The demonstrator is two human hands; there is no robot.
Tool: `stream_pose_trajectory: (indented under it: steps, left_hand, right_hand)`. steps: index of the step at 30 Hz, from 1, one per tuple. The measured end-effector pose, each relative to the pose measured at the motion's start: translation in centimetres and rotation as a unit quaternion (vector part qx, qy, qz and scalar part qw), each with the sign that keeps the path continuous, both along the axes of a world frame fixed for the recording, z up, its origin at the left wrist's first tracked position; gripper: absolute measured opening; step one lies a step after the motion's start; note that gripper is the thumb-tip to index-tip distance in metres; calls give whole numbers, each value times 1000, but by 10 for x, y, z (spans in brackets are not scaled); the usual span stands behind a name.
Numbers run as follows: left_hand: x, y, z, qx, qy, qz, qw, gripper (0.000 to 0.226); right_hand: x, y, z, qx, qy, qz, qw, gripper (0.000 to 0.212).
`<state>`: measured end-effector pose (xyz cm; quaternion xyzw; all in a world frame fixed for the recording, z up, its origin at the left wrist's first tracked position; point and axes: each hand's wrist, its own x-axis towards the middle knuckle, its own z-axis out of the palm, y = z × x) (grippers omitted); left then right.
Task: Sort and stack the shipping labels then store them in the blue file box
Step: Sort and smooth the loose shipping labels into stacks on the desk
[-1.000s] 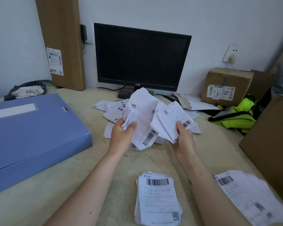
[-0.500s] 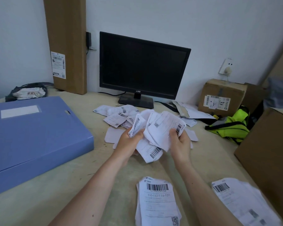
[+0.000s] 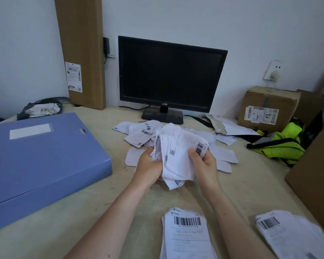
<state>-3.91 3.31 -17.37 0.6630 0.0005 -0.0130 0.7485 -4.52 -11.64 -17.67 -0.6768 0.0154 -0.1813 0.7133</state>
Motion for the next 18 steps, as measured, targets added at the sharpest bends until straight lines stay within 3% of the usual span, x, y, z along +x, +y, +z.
stream_pose_trajectory:
  steps: [5,10,18]
  left_hand:
    - [1,3,-6,-4,-54,77,996,19]
    - [6,6,-9,-4,-78,155,985,22]
    - [5,1,-8,-11,-72,127,989,25]
  right_hand:
    - [0,-7,-1,12,5,-62,998,21]
    - [-2,-15,0,71,20,-100,992,15]
    - [-13,-21,15,51,35,-94,994,32]
